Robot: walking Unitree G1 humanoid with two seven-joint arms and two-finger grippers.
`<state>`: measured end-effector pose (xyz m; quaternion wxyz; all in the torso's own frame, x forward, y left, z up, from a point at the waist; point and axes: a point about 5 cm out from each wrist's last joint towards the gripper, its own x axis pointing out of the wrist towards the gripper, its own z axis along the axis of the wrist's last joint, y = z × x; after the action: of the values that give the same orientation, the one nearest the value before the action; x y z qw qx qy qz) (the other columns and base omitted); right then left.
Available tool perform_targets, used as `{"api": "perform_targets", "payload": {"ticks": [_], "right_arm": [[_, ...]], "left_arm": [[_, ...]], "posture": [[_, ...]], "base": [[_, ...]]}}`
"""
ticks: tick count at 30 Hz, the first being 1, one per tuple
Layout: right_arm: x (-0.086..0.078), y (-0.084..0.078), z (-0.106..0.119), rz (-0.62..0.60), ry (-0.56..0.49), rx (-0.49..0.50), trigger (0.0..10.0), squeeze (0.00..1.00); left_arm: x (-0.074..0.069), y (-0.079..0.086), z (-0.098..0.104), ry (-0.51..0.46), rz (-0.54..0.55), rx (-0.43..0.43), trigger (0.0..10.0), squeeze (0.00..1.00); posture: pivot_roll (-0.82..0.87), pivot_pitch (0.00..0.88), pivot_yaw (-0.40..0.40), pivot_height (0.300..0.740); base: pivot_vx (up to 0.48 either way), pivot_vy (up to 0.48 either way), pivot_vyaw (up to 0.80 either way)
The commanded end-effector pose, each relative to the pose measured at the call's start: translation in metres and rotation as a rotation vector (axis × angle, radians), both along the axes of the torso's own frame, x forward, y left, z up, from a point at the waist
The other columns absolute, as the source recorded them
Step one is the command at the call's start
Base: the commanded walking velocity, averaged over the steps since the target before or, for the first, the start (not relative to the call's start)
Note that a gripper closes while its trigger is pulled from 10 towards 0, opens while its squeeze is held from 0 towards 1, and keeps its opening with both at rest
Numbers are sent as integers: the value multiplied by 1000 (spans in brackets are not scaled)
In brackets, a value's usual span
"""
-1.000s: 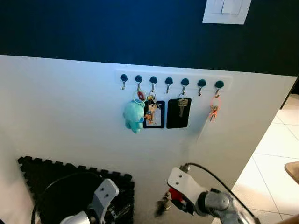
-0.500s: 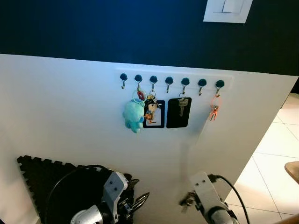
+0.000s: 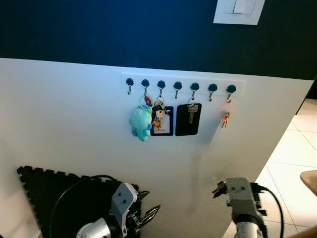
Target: Hang keys on a hook
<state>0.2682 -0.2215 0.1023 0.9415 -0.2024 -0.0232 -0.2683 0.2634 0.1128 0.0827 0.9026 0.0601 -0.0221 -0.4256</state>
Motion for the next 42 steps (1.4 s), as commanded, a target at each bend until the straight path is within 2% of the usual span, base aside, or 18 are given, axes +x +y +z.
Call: {"api": "perform_targets", "payload": {"ticks": [1,6,10,13,18,19,27,36,42], "right_arm": [[1,-5,22,-37,-140,-6,10000,0],[5,0,36,3,-217,-27,10000,0],[7,4,38,14,-225,-42,10000,0],[6,21,49,78,-290,-85,10000,0],[6,33,56,125,-328,-111,10000,0],[6,41,58,151,-339,-117,10000,0],[6,55,61,215,-353,-134,10000,0],[6,54,65,217,-369,-145,10000,0],[5,53,66,220,-369,-132,10000,0]], "left_arm": [[0,-1,3,-12,-6,1,10000,0],[-1,-1,1,-9,-20,13,10000,0],[-1,-1,1,-6,-21,14,10000,0],[-2,-1,1,-5,-27,17,10000,0],[-2,0,1,-8,-25,22,10000,0],[-1,0,0,-7,-21,26,10000,0],[-2,0,-1,-4,-22,25,10000,0],[-3,-1,0,-3,-45,33,10000,0],[-4,-7,2,-3,-93,44,10000,0]], "posture": [[68,72,-20,740],[70,71,-19,740],[71,69,-18,740],[72,71,-17,740],[70,72,-15,740],[68,73,-15,740],[72,74,-18,740],[71,77,-17,740],[65,76,-13,740]], "base": [[0,0,0],[0,0,0],[0,0,0],[0,0,0],[0,0,0],[0,0,0],[0,0,0],[0,0,0],[0,0,0]]}}
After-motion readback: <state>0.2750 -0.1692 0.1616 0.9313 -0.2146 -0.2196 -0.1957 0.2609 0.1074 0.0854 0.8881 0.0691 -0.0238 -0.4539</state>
